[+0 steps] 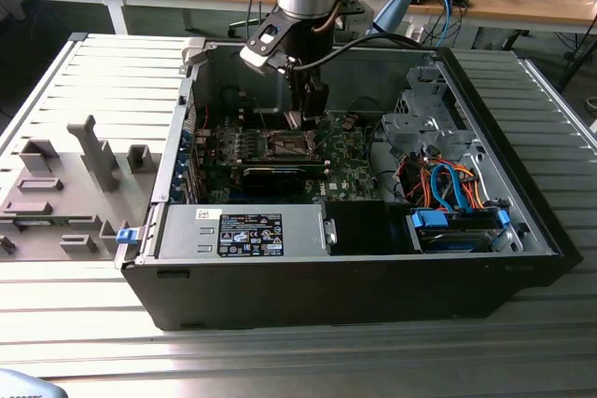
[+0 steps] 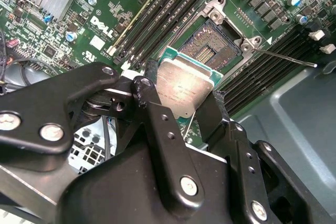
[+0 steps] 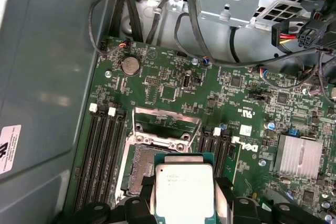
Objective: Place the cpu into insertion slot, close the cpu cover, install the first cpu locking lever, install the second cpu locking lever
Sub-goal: 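Place the cpu into insertion slot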
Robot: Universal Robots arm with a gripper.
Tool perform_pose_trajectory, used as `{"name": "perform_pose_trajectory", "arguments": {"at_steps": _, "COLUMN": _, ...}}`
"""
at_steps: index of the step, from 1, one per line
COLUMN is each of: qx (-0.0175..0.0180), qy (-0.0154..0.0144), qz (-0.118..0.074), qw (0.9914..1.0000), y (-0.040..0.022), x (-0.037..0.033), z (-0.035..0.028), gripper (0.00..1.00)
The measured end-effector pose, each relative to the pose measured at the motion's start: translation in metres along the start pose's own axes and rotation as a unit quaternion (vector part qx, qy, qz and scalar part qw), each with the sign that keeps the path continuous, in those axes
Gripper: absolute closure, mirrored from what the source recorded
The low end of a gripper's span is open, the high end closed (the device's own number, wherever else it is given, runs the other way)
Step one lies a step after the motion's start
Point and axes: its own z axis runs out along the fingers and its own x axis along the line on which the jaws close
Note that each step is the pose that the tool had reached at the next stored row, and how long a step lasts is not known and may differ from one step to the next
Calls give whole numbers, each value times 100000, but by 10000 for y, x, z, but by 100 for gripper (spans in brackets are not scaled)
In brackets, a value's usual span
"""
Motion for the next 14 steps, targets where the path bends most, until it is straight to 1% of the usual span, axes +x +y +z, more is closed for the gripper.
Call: {"name": "perform_pose_trajectory", "arguments": {"at_steps": 14, "qx": 72, "qy": -106, "qz": 974, "qw": 99995, "y": 0, "x": 1, "z": 12, "gripper": 46}}
